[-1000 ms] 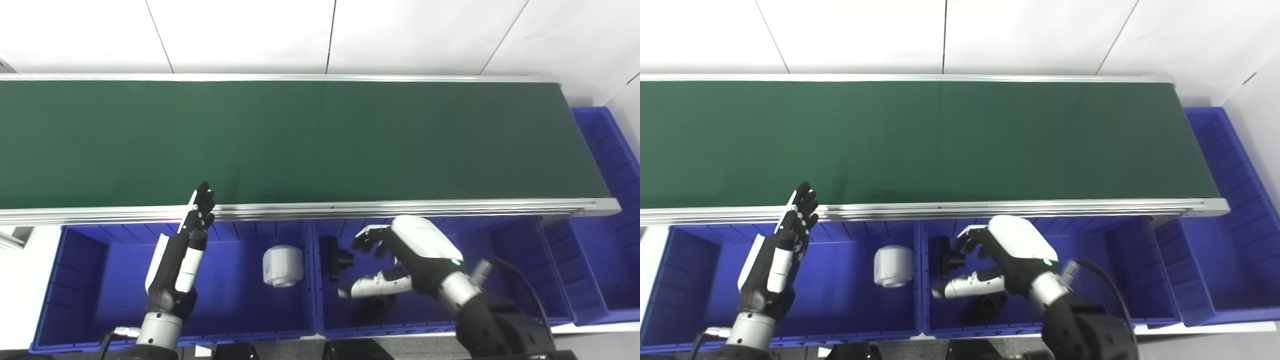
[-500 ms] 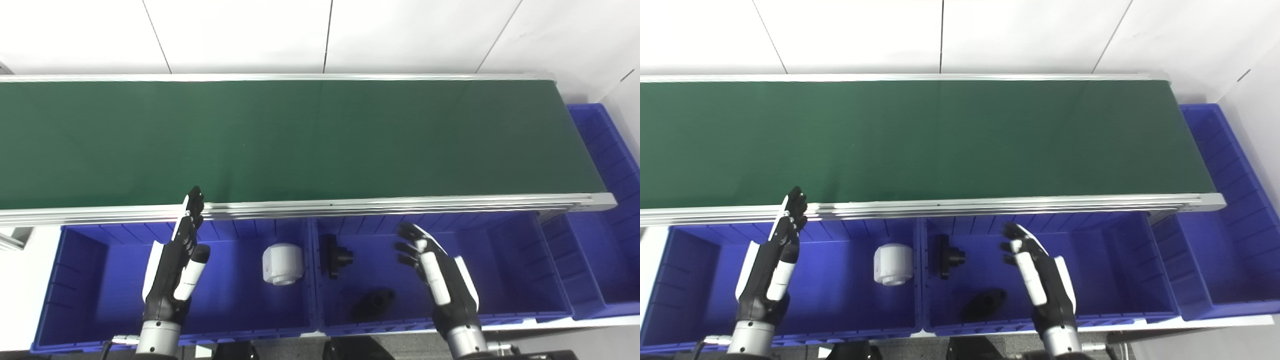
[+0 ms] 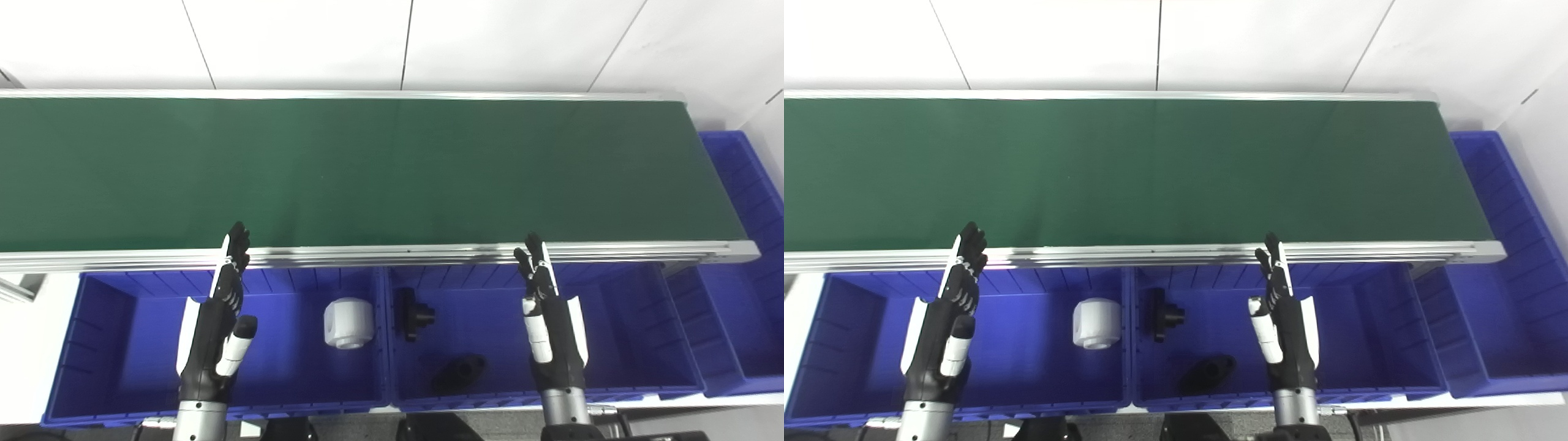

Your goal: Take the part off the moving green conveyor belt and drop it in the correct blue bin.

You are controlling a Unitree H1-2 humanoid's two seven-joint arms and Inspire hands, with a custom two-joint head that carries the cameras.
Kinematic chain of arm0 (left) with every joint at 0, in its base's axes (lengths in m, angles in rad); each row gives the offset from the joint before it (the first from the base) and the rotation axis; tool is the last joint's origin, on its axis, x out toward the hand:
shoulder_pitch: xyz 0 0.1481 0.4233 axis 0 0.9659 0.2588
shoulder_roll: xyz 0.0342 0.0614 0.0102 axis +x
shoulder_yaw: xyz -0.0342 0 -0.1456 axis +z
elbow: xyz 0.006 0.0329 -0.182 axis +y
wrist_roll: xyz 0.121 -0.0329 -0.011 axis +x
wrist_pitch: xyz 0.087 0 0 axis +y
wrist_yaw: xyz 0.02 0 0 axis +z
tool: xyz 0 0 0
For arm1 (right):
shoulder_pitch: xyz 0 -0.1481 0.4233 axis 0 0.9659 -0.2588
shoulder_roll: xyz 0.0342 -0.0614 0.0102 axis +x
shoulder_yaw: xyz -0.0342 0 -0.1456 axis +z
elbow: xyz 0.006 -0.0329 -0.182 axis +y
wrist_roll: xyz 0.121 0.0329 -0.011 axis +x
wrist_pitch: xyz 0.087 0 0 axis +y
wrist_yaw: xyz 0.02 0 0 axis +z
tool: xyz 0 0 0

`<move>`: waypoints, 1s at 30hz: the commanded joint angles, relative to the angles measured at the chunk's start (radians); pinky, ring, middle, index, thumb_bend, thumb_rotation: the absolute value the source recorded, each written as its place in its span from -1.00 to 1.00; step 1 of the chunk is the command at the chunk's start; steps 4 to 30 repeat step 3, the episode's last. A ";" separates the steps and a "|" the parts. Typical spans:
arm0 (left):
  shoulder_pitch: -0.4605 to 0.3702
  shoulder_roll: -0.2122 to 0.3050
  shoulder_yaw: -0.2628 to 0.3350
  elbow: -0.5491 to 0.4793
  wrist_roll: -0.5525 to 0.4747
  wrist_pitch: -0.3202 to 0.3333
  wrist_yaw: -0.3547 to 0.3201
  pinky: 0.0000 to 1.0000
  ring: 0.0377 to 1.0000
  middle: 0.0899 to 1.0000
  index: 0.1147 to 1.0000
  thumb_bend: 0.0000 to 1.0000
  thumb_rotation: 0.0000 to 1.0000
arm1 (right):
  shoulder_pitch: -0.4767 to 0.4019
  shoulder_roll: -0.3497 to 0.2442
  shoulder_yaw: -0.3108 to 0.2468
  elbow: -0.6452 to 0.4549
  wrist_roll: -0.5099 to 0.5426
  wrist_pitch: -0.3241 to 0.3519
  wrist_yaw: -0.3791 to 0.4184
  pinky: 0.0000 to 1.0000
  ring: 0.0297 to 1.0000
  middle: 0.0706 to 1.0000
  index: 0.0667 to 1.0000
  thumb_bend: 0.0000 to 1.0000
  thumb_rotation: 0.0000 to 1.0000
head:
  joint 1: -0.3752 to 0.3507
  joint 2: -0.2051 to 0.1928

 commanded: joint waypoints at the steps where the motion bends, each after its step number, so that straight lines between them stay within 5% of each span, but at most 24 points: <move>1: 0.006 -0.003 0.000 -0.007 -0.005 -0.035 0.005 1.00 1.00 1.00 1.00 0.64 0.88 | -0.003 -0.020 0.032 -0.009 -0.008 -0.057 -0.042 0.91 0.94 1.00 1.00 0.57 0.88 | 0.004 -0.005; 3: 0.008 -0.003 -0.002 -0.003 -0.012 -0.034 0.003 1.00 1.00 1.00 1.00 0.65 0.86 | -0.008 -0.043 0.066 -0.001 -0.020 -0.057 -0.080 0.91 0.94 0.99 1.00 0.56 0.88 | 0.007 -0.012; 30: 0.008 -0.003 -0.002 -0.003 -0.012 -0.034 0.003 1.00 1.00 1.00 1.00 0.65 0.86 | -0.008 -0.043 0.066 -0.001 -0.020 -0.057 -0.080 0.91 0.94 0.99 1.00 0.56 0.88 | 0.007 -0.012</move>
